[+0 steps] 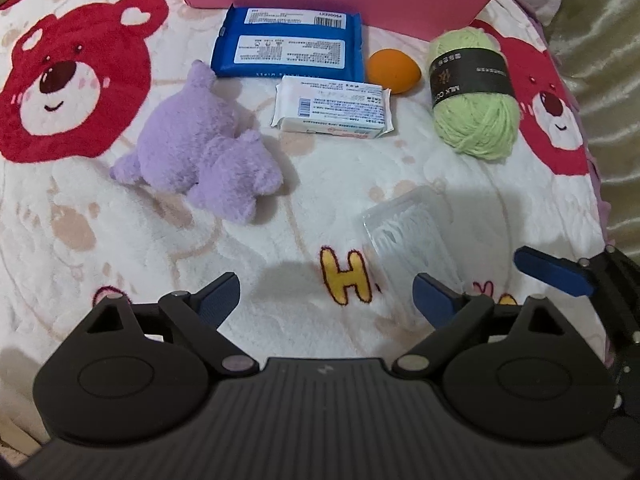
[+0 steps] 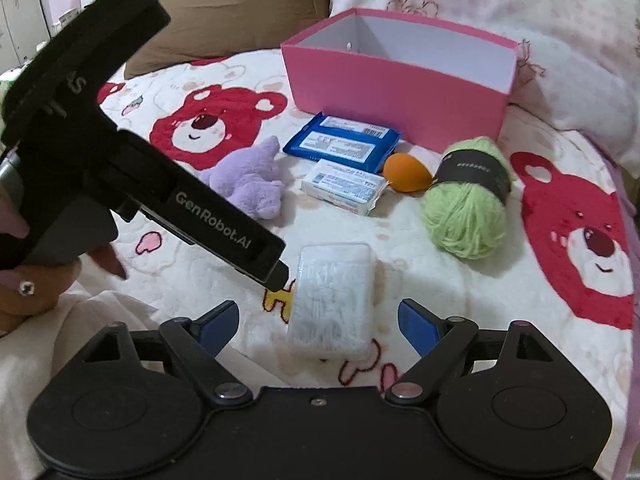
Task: Organize objects
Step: 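Lower the left gripper around the clear floss box and close it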
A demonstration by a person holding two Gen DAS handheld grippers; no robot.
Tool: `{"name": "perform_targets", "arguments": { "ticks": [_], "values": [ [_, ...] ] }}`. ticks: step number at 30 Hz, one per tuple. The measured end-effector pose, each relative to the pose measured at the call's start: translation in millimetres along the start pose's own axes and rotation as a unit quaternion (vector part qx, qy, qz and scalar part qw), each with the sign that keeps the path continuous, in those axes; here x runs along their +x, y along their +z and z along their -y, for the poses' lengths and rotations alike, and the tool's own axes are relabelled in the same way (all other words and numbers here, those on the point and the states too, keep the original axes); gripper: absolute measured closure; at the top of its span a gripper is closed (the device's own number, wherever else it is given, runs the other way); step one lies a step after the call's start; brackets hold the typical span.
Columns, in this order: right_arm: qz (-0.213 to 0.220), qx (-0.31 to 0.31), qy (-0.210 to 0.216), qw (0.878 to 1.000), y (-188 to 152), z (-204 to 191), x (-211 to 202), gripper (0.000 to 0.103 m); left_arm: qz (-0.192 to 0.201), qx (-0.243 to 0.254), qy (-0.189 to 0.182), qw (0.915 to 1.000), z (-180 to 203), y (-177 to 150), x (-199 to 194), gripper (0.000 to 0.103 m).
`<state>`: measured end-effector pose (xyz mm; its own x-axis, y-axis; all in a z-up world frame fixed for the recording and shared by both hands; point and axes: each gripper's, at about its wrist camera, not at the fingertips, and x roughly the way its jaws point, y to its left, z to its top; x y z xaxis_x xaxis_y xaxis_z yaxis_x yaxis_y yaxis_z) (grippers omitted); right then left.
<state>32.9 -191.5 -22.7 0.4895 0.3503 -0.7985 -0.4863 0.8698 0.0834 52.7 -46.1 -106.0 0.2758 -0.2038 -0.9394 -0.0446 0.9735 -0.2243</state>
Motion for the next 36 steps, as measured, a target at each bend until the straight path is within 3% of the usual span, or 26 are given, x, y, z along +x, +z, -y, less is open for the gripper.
{"name": "perform_targets", "arguments": {
  "ticks": [6,11,20,22,25,29,36],
  "values": [
    [-0.015,0.016,-0.002,1.000,0,3,19,0.015,0.009,-0.003,-0.025,0.9996,7,0,10,0.013],
    [-0.017,0.020,-0.003,1.000,-7,4,20,0.022,0.016,-0.010,-0.042,0.9989,7,2,15,0.038],
    [-0.050,0.034,0.001,0.998,-14,6,32,0.032,0.021,0.003,-0.063,0.9978,16,2,22,0.063],
    [-0.056,0.034,-0.008,0.998,-15,4,35,0.034,0.014,-0.003,-0.046,0.9989,20,3,24,0.061],
    [-0.072,0.066,-0.029,0.995,-18,7,45,0.035,-0.006,-0.031,-0.058,0.9978,25,5,27,0.063],
    [-0.060,0.086,-0.037,0.994,-21,6,47,0.037,0.015,-0.005,-0.061,0.9980,34,4,29,0.063],
    [-0.030,0.086,-0.044,0.995,-21,6,42,0.038,0.007,-0.037,-0.099,0.9944,18,18,33,0.064]
  ]
}}
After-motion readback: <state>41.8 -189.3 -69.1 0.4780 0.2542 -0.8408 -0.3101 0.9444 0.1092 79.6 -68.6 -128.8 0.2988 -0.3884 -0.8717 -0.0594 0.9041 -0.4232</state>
